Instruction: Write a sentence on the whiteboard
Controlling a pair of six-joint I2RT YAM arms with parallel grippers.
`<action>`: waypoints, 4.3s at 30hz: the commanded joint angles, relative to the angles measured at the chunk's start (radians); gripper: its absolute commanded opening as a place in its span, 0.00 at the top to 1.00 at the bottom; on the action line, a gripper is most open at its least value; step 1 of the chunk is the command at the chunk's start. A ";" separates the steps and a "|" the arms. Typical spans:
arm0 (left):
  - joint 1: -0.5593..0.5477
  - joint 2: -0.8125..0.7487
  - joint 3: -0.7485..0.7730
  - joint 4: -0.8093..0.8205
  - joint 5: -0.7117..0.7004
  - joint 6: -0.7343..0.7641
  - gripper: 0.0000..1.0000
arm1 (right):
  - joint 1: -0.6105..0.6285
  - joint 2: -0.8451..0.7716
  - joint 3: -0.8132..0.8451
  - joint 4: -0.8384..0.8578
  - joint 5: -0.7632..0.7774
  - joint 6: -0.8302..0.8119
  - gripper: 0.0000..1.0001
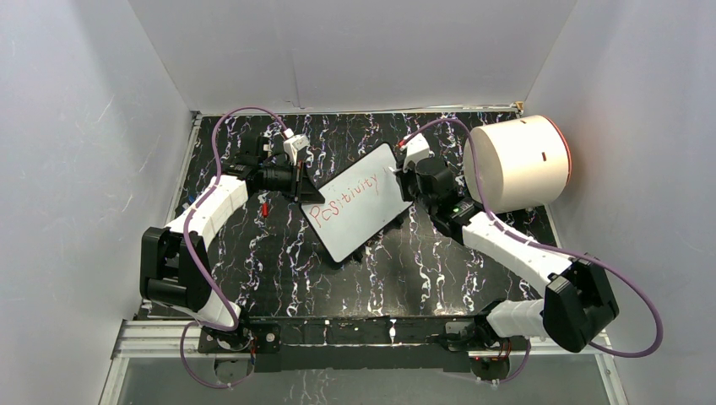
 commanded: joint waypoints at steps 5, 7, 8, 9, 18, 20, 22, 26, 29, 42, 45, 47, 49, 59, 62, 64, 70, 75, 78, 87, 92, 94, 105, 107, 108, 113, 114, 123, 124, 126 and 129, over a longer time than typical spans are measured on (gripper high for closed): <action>-0.007 0.040 -0.006 -0.086 -0.070 0.018 1.00 | -0.009 0.023 0.054 0.070 -0.012 0.005 1.00; -0.007 0.039 -0.007 -0.086 -0.071 0.018 1.00 | -0.009 0.022 0.057 0.073 -0.013 0.004 1.00; -0.008 0.040 -0.008 -0.086 -0.071 0.018 1.00 | -0.009 0.022 0.059 0.074 -0.013 0.002 1.00; -0.008 0.040 -0.008 -0.087 -0.070 0.018 1.00 | -0.009 0.023 0.062 0.075 -0.013 0.002 1.00; -0.008 0.040 -0.007 -0.087 -0.071 0.018 1.00 | -0.010 0.028 0.071 0.086 -0.016 0.001 1.00; -0.008 0.041 -0.006 -0.087 -0.070 0.018 1.00 | -0.012 0.029 0.071 0.087 -0.016 0.001 1.00; -0.008 0.040 -0.007 -0.087 -0.070 0.018 1.00 | -0.014 0.035 0.073 0.088 -0.018 0.001 1.00; -0.008 0.039 -0.008 -0.087 -0.070 0.018 1.00 | -0.015 0.044 0.074 0.088 -0.024 0.001 1.00; -0.008 0.040 -0.007 -0.086 -0.069 0.018 1.00 | -0.018 0.051 0.075 0.088 -0.022 0.000 1.00; -0.008 0.040 -0.008 -0.087 -0.064 0.018 1.00 | -0.020 0.050 0.079 0.087 -0.055 0.001 1.00; -0.008 0.040 -0.007 -0.086 -0.064 0.040 1.00 | -0.020 0.053 0.083 0.087 -0.042 -0.001 1.00; -0.008 0.041 -0.008 -0.087 -0.064 0.044 1.00 | -0.020 0.054 0.082 0.086 -0.036 -0.002 1.00; -0.008 0.040 -0.008 -0.087 -0.064 0.042 1.00 | -0.021 0.055 0.082 0.084 -0.039 -0.002 1.00; -0.008 0.037 -0.008 -0.087 -0.065 0.042 1.00 | -0.023 0.056 0.053 0.039 -0.042 0.013 1.00; -0.007 0.037 -0.007 -0.087 -0.065 0.042 1.00 | -0.023 0.050 0.038 0.030 -0.041 0.018 1.00; -0.008 0.038 -0.006 -0.086 -0.066 0.042 1.00 | -0.023 0.044 0.027 0.028 -0.039 0.022 1.00; -0.008 0.040 -0.006 -0.086 -0.064 0.042 1.00 | -0.023 0.039 0.003 0.022 -0.029 0.029 1.00; -0.008 0.040 -0.006 -0.086 -0.061 0.042 1.00 | -0.023 0.031 -0.010 0.025 -0.030 0.030 1.00; -0.008 0.040 -0.007 -0.086 -0.061 0.042 1.00 | -0.023 0.033 -0.012 0.033 -0.028 0.029 1.00; -0.008 0.039 -0.010 -0.088 -0.050 0.041 1.00 | -0.024 0.035 0.022 0.066 -0.040 0.016 1.00; -0.010 0.033 -0.010 -0.089 -0.050 0.042 1.00 | -0.025 0.042 0.042 0.083 -0.040 0.008 1.00; -0.010 0.034 -0.010 -0.088 -0.048 0.042 1.00 | -0.024 0.043 0.048 0.087 -0.038 0.008 1.00; -0.014 0.040 -0.010 -0.091 -0.044 0.044 1.00 | -0.029 0.068 0.069 0.099 -0.042 0.006 1.00; -0.014 0.037 -0.010 -0.091 -0.042 0.045 1.00 | -0.032 0.073 0.070 0.106 -0.033 0.006 1.00; -0.014 0.036 -0.011 -0.091 -0.042 0.046 1.00 | -0.035 0.075 0.072 0.107 -0.032 0.005 1.00; -0.014 0.032 -0.011 -0.091 -0.041 0.048 1.00 | -0.041 0.078 0.086 0.114 -0.031 -0.001 1.00; -0.013 0.031 -0.011 -0.091 -0.042 0.048 1.00 | -0.042 0.080 0.090 0.109 -0.031 -0.003 1.00; -0.014 0.029 -0.010 -0.093 -0.047 0.048 1.00 | -0.052 0.094 0.092 0.080 -0.015 0.007 1.00; -0.013 0.029 -0.010 -0.093 -0.048 0.048 1.00 | -0.055 0.096 0.088 0.075 -0.013 0.011 1.00; -0.014 0.029 -0.010 -0.092 -0.050 0.048 1.00 | -0.058 0.097 0.079 0.068 -0.008 0.016 1.00; -0.014 0.029 -0.009 -0.093 -0.053 0.048 1.00 | -0.058 0.089 0.060 0.060 -0.011 0.025 1.00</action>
